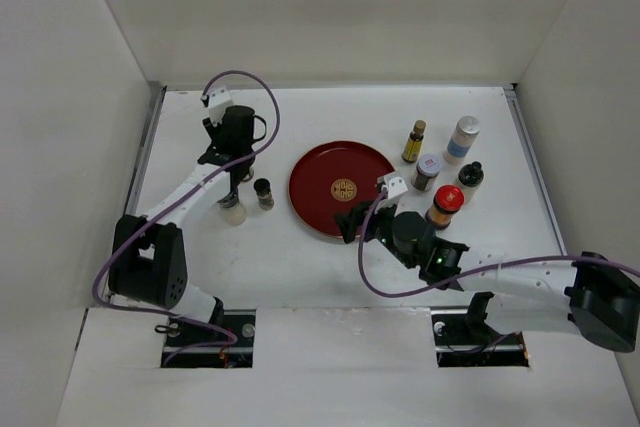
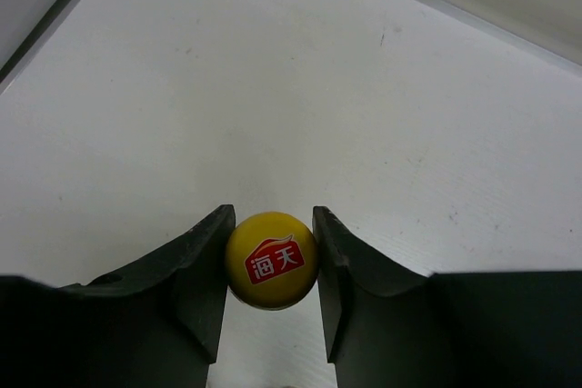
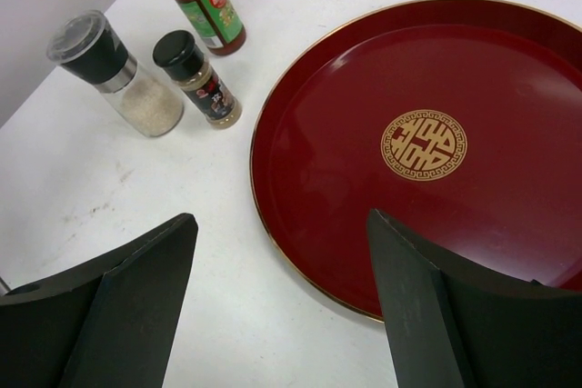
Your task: Organize the condiment bottles
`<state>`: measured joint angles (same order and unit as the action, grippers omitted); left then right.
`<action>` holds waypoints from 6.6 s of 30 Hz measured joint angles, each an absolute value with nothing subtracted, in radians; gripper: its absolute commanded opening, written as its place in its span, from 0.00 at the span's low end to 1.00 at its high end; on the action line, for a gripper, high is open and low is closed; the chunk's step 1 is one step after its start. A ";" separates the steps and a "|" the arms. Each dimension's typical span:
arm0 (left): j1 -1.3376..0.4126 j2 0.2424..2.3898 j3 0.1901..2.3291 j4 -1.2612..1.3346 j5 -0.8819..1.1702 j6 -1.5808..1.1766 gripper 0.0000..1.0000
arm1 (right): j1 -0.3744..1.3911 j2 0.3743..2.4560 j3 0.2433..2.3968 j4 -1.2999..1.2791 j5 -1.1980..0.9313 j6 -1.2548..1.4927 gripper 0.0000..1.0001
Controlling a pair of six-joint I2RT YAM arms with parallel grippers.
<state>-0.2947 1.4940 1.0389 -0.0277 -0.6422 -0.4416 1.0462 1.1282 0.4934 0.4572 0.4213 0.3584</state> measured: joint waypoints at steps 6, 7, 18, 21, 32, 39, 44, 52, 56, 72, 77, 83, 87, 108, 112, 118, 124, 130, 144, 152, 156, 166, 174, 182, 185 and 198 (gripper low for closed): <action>-0.295 1.465 1.023 -0.032 -0.642 -0.441 0.19 | 1.046 1.155 0.493 0.458 0.421 0.358 0.81; -0.296 1.459 1.023 -0.035 -0.642 -0.437 0.19 | 1.046 1.158 0.493 0.458 0.421 0.358 0.81; -0.434 1.395 1.113 -0.054 -0.646 -0.384 0.19 | 1.024 1.113 0.461 0.484 0.421 0.360 0.77; -0.520 1.401 1.164 -0.045 -0.631 -0.378 0.19 | 1.005 1.060 0.429 0.502 0.422 0.363 0.76; -0.652 1.665 1.331 0.019 -0.569 -0.374 0.19 | 0.929 0.951 0.376 0.533 0.427 0.394 0.77; -0.669 1.792 1.362 0.033 -0.543 -0.368 0.19 | 0.915 0.933 0.367 0.533 0.428 0.397 0.78; -0.669 1.792 1.369 0.044 -0.537 -0.366 0.21 | 0.909 0.929 0.362 0.532 0.428 0.399 0.78; -0.669 1.792 1.351 0.066 -0.537 -0.363 0.37 | 0.904 0.930 0.362 0.532 0.428 0.400 0.78; -0.669 1.792 1.332 0.109 -0.535 -0.362 0.38 | 0.903 0.930 0.362 0.532 0.428 0.400 0.78; -0.722 1.604 1.204 0.162 -0.534 -0.359 0.82 | 0.902 0.930 0.361 0.532 0.428 0.400 0.81; -0.722 1.290 0.985 0.199 -0.570 -0.359 0.73 | 0.902 0.923 0.361 0.532 0.428 0.400 0.71; -0.735 1.035 0.722 0.187 -0.701 -0.364 0.67 | 0.902 0.920 0.362 0.530 0.427 0.403 0.32; -0.758 1.036 0.619 0.132 -0.757 -0.366 0.65 | 0.902 0.949 0.362 0.527 0.427 0.406 0.40; -0.686 1.248 0.561 0.140 -0.818 -0.375 0.64 | 0.900 0.969 0.362 0.524 0.426 0.411 0.59; -0.658 1.276 0.562 0.154 -0.788 -0.377 0.62 | 0.900 0.968 0.362 0.525 0.426 0.412 0.59; -0.627 1.295 0.568 0.184 -0.750 -0.387 0.52 | 0.900 0.976 0.362 0.526 0.426 0.411 0.59; -0.615 1.324 0.597 0.200 -0.714 -0.393 0.36 | 0.900 0.988 0.362 0.525 0.426 0.411 0.59; -0.616 1.322 0.598 0.202 -0.709 -0.393 0.28 | 0.900 0.976 0.362 0.525 0.426 0.411 0.59; -0.758 1.266 0.795 0.217 -0.783 -0.359 0.26 | 0.897 0.969 0.362 0.529 0.426 0.416 0.61; -0.760 1.536 0.864 0.264 -0.732 -0.355 0.26 | 0.896 0.969 0.362 0.529 0.426 0.416 0.61; -0.760 1.595 0.875 0.283 -0.719 -0.353 0.27 | 0.896 0.969 0.362 0.529 0.426 0.416 0.61; -0.747 1.646 0.878 0.343 -0.712 -0.352 0.49 | 0.896 0.970 0.362 0.529 0.426 0.416 0.62; -0.743 1.623 0.847 0.369 -0.706 -0.355 0.76 | 0.896 0.969 0.362 0.529 0.426 0.416 0.64; -0.768 1.264 0.752 0.274 -0.723 -0.356 0.87 | 0.896 0.969 0.362 0.529 0.426 0.416 0.71; -0.761 1.095 0.747 0.220 -0.774 -0.358 0.88 | 0.896 0.970 0.362 0.528 0.426 0.416 0.78; -0.591 0.883 0.558 -0.063 -0.951 -0.416 0.92 | 0.896 0.977 0.362 0.528 0.426 0.415 0.93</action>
